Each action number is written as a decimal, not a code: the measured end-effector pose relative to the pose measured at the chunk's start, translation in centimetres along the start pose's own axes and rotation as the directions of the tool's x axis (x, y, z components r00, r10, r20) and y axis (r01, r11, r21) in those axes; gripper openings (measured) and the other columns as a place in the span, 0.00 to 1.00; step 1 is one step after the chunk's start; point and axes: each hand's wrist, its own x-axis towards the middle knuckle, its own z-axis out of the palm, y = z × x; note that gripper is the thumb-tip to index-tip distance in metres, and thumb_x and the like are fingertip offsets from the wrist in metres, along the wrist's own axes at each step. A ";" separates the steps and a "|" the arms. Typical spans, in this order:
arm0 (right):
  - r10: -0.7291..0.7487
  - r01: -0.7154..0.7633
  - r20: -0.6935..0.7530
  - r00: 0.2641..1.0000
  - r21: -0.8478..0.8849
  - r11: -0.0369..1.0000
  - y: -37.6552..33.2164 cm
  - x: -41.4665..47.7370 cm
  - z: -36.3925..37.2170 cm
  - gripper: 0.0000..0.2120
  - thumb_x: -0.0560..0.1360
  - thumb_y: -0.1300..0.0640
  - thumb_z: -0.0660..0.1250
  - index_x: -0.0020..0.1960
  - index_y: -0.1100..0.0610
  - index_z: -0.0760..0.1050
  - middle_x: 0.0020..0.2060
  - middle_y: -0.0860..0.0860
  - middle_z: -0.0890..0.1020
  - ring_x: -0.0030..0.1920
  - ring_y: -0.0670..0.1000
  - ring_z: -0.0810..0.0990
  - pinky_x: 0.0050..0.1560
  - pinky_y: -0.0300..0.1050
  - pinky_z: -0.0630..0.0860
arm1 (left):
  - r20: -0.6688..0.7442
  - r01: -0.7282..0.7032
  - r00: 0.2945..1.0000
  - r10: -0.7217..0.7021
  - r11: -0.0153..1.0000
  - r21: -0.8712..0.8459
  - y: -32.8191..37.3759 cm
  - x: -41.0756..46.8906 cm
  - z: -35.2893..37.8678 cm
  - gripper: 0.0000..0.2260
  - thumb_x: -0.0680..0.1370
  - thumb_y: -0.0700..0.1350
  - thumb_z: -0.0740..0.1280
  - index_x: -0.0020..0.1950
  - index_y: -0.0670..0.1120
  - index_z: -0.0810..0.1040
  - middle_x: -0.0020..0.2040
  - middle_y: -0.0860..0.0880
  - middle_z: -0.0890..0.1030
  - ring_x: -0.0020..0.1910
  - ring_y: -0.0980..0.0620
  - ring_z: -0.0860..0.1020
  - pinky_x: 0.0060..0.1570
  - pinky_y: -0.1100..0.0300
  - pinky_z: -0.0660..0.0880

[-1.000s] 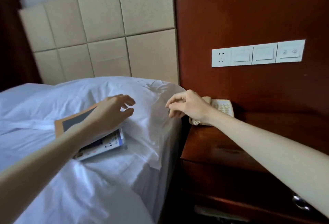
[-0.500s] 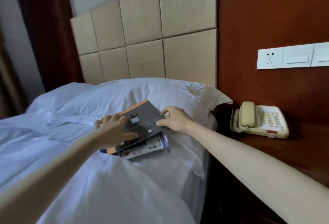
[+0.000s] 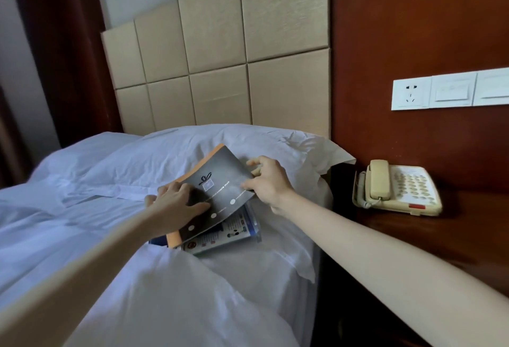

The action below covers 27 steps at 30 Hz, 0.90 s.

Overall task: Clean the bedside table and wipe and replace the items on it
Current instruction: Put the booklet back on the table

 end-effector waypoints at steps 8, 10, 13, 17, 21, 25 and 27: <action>-0.047 0.085 -0.143 0.989 0.276 0.957 -1.9 -1.3 -4.7 0.12 0.68 0.74 0.68 0.39 0.58 0.77 0.37 0.55 0.81 0.43 0.55 0.80 0.49 0.53 0.78 | -0.152 -0.056 0.988 0.037 0.990 -0.128 5.8 0.2 -3.3 0.24 0.76 0.64 0.54 0.64 0.49 0.70 0.65 0.43 0.70 0.62 0.41 0.71 0.61 0.44 0.66; -0.077 0.127 -0.174 0.982 0.300 0.946 -2.4 -1.9 -6.4 0.14 0.68 0.75 0.68 0.38 0.56 0.77 0.36 0.54 0.81 0.41 0.54 0.79 0.46 0.51 0.77 | -0.171 -0.097 0.983 0.063 0.975 -0.199 7.9 0.2 -4.5 0.23 0.77 0.62 0.55 0.63 0.48 0.70 0.64 0.42 0.70 0.61 0.39 0.70 0.60 0.43 0.69; -0.100 0.185 -0.262 0.960 0.326 0.927 -3.2 -2.8 -9.2 0.14 0.68 0.75 0.68 0.40 0.56 0.77 0.38 0.56 0.81 0.42 0.56 0.80 0.45 0.50 0.77 | -0.200 -0.190 0.971 0.134 0.937 -0.295 11.5 0.2 -6.0 0.20 0.79 0.57 0.56 0.65 0.46 0.70 0.64 0.40 0.70 0.62 0.41 0.69 0.58 0.47 0.70; -0.150 0.274 -0.382 0.912 0.293 0.916 -3.8 -4.7 -12.7 0.13 0.68 0.75 0.68 0.44 0.58 0.78 0.40 0.56 0.83 0.42 0.56 0.81 0.49 0.55 0.79 | -0.224 -0.274 0.959 0.174 0.775 -0.570 16.3 -0.5 -8.0 0.17 0.80 0.55 0.56 0.61 0.46 0.72 0.60 0.45 0.75 0.56 0.47 0.73 0.47 0.59 0.64; -0.331 0.384 -0.379 0.864 0.071 0.921 -3.8 -7.3 -16.0 0.13 0.68 0.73 0.68 0.41 0.55 0.79 0.36 0.51 0.84 0.38 0.49 0.82 0.39 0.49 0.79 | -0.105 -0.190 0.958 0.267 0.317 -0.929 20.6 -1.5 -8.7 0.10 0.79 0.59 0.56 0.51 0.56 0.72 0.44 0.59 0.79 0.44 0.57 0.80 0.45 0.62 0.76; -0.425 0.417 -0.326 0.844 -0.098 0.904 -3.0 -9.4 -19.1 0.14 0.69 0.71 0.67 0.40 0.53 0.80 0.36 0.50 0.84 0.39 0.47 0.83 0.39 0.39 0.78 | 0.033 0.038 0.955 0.295 -0.012 -0.999 24.5 -1.3 -7.5 0.29 0.75 0.66 0.58 0.69 0.49 0.69 0.58 0.46 0.77 0.55 0.42 0.80 0.54 0.49 0.77; -0.434 0.412 -0.308 0.847 -0.136 0.901 -2.5 -10.2 -20.8 0.12 0.69 0.71 0.67 0.42 0.56 0.82 0.37 0.50 0.84 0.40 0.47 0.83 0.40 0.38 0.77 | 0.051 0.104 0.951 0.304 -0.159 -0.982 26.4 -1.4 -6.7 0.30 0.75 0.65 0.60 0.68 0.45 0.69 0.53 0.46 0.78 0.53 0.41 0.81 0.53 0.46 0.78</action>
